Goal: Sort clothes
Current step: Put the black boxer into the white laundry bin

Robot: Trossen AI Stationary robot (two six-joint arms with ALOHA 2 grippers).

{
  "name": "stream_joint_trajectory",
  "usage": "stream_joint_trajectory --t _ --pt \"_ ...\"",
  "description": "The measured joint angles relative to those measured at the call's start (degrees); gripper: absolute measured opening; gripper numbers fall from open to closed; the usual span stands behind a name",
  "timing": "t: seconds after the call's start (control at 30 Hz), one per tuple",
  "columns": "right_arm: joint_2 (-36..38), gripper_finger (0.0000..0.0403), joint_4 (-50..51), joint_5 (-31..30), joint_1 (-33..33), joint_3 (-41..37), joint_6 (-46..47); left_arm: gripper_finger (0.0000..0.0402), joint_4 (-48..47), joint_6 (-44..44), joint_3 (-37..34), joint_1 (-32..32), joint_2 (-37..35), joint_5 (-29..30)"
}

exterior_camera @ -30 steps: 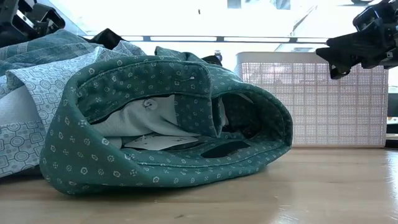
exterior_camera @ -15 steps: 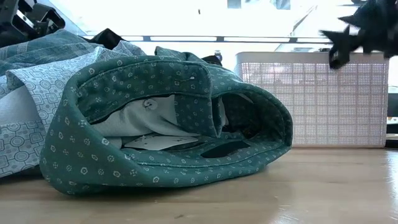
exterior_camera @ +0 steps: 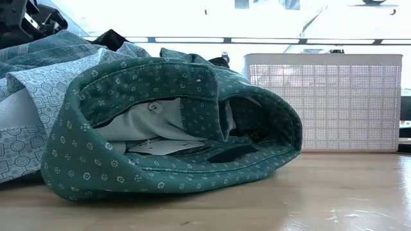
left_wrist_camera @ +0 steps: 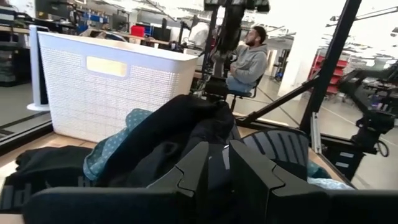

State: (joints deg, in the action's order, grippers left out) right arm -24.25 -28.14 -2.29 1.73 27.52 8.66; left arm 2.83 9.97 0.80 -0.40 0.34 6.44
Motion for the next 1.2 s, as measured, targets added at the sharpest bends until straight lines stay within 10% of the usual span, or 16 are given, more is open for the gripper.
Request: stream_joint_trajectory --t 0.27,0.57,0.97,1.2 --pt "-28.4 0.0139 24.12 -11.05 -2.21 26.69 -4.56 0.0062 -0.11 0.44 0.0 0.0 0.01 0.28" --pt "-50.01 0.0139 41.3 -7.86 -2.2 47.16 -12.69 0.0062 -0.02 1.8 -0.01 0.0 0.02 0.26" --pt "-72.62 0.0165 49.48 -2.19 -2.52 55.38 -20.56 0.0062 0.0 0.86 0.0 0.0 0.02 0.35" --pt "-81.99 0.0241 50.58 -12.89 -4.23 59.5 -21.71 0.0062 0.02 0.91 0.0 0.0 0.02 0.35"
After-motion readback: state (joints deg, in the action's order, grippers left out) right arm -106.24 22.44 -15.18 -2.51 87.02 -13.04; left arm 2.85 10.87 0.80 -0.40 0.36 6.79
